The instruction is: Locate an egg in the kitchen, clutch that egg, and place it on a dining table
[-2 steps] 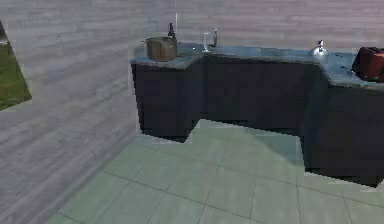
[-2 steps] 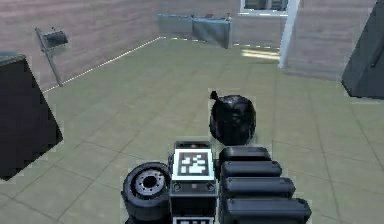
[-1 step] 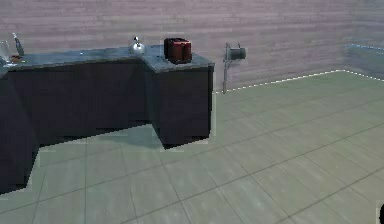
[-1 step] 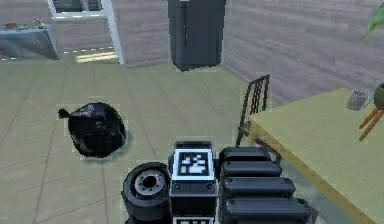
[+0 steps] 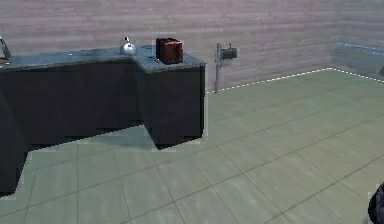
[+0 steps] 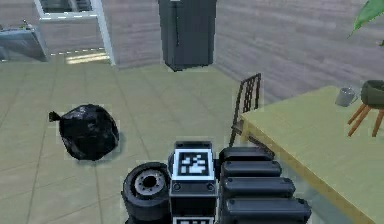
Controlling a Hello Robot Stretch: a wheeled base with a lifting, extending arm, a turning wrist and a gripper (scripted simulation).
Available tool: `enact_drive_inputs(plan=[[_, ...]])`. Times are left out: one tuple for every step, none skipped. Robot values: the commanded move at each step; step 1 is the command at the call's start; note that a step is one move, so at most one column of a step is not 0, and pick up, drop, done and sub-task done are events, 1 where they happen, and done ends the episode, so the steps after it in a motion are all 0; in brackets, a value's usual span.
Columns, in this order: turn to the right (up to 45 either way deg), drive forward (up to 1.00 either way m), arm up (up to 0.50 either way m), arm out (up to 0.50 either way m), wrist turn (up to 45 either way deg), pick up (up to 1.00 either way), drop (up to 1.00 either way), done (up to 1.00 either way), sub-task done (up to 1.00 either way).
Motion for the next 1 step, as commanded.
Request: enact_drive_inputs(plan=[[-45.0, 0.00, 0.00, 0.00, 0.0, 0.00, 0.00, 0.00, 0.00]])
